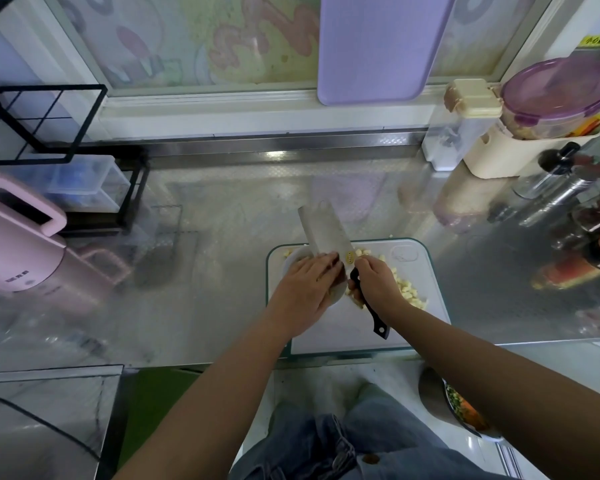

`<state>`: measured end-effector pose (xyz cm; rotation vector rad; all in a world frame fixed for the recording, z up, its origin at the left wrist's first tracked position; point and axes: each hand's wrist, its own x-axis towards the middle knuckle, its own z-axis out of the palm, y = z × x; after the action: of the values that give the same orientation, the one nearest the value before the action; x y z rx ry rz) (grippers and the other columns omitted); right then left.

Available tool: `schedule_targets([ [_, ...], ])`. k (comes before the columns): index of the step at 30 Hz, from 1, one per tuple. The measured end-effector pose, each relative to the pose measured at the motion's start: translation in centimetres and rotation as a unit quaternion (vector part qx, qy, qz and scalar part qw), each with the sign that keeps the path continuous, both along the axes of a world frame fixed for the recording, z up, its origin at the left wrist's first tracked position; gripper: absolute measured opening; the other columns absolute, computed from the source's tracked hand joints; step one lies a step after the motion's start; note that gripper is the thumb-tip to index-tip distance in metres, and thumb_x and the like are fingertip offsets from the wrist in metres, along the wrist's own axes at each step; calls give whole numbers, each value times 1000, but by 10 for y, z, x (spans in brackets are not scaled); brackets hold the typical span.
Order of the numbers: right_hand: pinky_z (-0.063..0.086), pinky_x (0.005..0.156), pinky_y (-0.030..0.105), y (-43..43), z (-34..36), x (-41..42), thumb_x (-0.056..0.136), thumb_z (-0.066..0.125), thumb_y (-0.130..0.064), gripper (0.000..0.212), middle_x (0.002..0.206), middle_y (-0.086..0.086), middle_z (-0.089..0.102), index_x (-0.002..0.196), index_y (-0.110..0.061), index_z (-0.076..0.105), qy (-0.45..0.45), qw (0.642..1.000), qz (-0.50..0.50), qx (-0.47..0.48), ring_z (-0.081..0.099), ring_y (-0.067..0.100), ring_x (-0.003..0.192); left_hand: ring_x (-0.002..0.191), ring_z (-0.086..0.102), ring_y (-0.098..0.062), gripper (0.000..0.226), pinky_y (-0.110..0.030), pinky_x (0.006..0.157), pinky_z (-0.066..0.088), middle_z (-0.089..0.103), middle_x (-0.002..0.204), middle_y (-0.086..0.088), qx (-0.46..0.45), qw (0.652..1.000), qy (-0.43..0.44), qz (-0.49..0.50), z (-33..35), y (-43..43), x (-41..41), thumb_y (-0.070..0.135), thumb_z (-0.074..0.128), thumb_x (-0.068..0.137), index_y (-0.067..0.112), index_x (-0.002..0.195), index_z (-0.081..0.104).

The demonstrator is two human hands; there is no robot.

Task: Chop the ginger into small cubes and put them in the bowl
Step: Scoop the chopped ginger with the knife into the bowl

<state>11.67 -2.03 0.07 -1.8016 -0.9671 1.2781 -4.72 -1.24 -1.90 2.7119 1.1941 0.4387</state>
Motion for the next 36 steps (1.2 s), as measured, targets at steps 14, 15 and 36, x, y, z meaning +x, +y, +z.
schedule_targets([
  [14,35,42,25,-5,3,16,94,36,-13,29,59,9,53,67,-10,45,-1,999,-44,6,42,17,43,107,61,-24,24,-36,98,45,65,114,-7,4,996,-41,75,-5,-7,-8,13,63,87,9,110,67],
  [15,35,43,26,-6,2,18,95,36,-14,30,59,9,53,67,-11,45,1,999,-46,5,42,17,45,104,60,-24,23,-36,94,48,63,113,-7,5,993,-47,105,-7,-8,-10,13,62,87,10,109,67],
  [36,46,44,25,-9,-17,-26,99,45,-16,13,70,13,62,98,-7,54,-92,994,63,-10,55,18,49,58,61,-24,21,-30,49,50,60,78,-9,-253,713,-348,553,-34,-4,-81,25,38,98,11,107,51],
])
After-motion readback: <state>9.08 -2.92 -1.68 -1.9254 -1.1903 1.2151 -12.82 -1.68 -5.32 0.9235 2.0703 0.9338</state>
